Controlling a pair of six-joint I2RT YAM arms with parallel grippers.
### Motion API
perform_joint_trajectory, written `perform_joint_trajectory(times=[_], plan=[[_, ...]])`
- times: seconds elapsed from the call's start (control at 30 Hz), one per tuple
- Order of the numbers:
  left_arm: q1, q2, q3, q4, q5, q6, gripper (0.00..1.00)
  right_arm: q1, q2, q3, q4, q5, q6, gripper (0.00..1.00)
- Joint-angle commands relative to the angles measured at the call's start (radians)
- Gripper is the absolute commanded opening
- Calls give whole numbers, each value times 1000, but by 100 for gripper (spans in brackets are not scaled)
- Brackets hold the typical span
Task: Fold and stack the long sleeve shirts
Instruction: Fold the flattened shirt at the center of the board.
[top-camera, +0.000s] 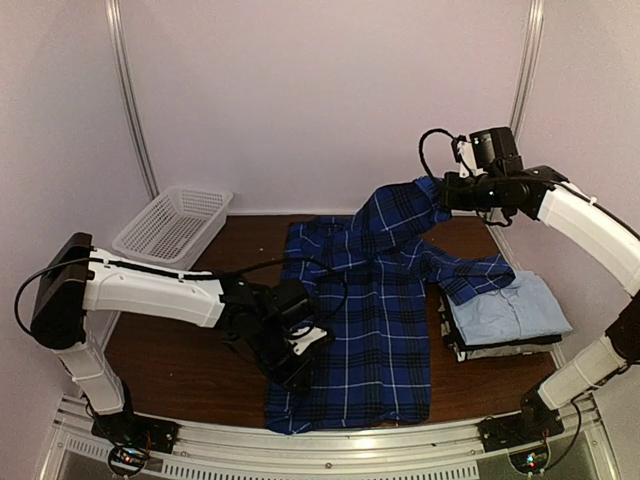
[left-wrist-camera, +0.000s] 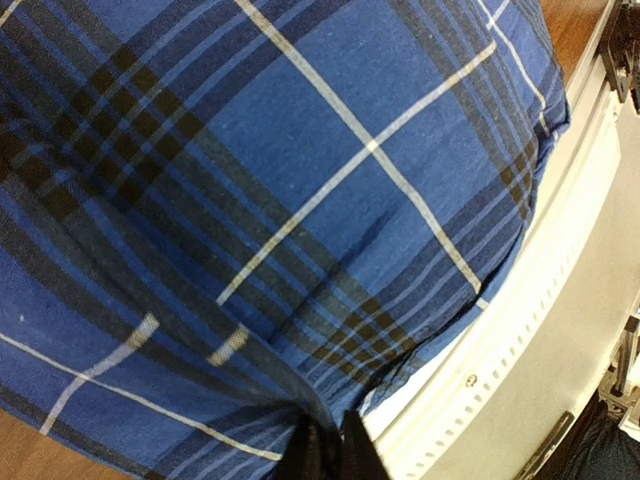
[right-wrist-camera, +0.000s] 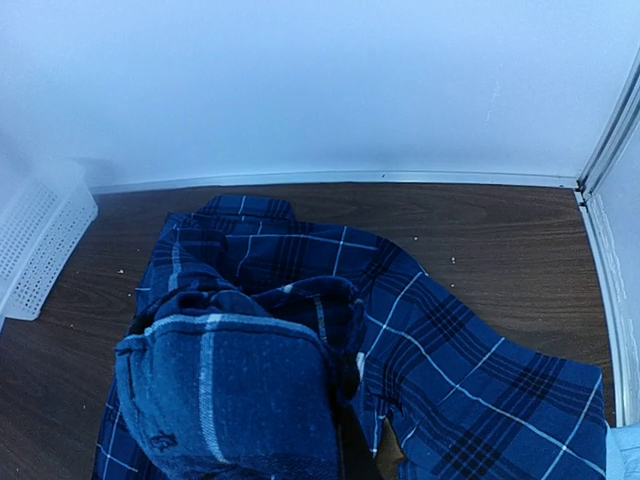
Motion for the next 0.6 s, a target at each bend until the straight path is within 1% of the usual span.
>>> perform_joint_trajectory(times=[0.0,0.1,0.2,0.3,0.37,0.47,0.57], plan=[[-4,3,13,30,29,23,22,9,-28,-55,0,-42,6,0],[-3,-21,46,31,28,22,43,31,-28,-110,11,-106,17,0],[1,-39,75,31,38,25,50,55,-35,-163,36,-174,29,0],[12,-56,91,36,41,20,52,82,-36,-199,58,-229,44,0],[27,-65,96,40,23,6,52,95,-33,-222,86,-294,65,0],[79,-86,86,60,-4,-27,51,136,-25,-253,143,-363,104,0],[157,-117,53,91,-35,-81,49,209,2,-249,170,-362,127,0]])
